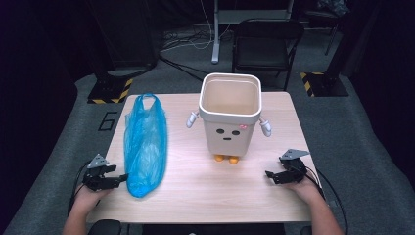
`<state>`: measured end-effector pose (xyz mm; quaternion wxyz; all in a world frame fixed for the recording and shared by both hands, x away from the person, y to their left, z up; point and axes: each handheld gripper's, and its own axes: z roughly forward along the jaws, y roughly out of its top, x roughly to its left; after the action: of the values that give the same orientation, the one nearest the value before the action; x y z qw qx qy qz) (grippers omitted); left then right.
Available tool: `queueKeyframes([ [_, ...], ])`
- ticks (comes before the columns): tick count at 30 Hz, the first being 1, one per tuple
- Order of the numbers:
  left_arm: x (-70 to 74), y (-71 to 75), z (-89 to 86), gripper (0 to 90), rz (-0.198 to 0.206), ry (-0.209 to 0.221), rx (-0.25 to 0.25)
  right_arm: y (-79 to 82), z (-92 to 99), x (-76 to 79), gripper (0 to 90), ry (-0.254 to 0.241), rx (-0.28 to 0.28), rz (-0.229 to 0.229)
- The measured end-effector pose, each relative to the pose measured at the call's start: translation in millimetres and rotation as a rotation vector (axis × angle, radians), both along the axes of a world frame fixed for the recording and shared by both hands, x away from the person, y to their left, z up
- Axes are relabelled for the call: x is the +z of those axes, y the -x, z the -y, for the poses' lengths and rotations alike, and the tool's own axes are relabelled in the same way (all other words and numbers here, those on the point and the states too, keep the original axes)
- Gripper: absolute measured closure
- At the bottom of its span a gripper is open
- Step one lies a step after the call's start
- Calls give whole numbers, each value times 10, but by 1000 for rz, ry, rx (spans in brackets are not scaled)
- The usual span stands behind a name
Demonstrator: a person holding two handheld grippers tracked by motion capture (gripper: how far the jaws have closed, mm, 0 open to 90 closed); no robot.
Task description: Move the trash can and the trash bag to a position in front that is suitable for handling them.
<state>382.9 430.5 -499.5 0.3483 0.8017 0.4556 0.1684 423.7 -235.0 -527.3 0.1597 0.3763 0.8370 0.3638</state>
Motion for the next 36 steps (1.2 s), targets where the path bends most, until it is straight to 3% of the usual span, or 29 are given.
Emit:
queueKeyframes([
  [11,191,57,57,354,11,93,-11,29,-21,-9,25,13,22,-15],
  [17,297,80,187,375,54,87,-60,30,-22,-9,23,14,20,-15],
  [23,352,113,326,391,48,86,-106,40,-28,-8,27,12,13,-18],
  [25,380,115,371,397,47,84,-124,48,-20,-6,51,12,15,-12],
  [28,438,122,431,399,64,87,-145,64,13,41,210,11,13,-18],
  [34,586,109,598,395,91,90,-182,63,8,112,336,31,-24,-50],
  [36,596,104,644,394,92,88,-196,90,-6,153,364,51,-16,-32],
])
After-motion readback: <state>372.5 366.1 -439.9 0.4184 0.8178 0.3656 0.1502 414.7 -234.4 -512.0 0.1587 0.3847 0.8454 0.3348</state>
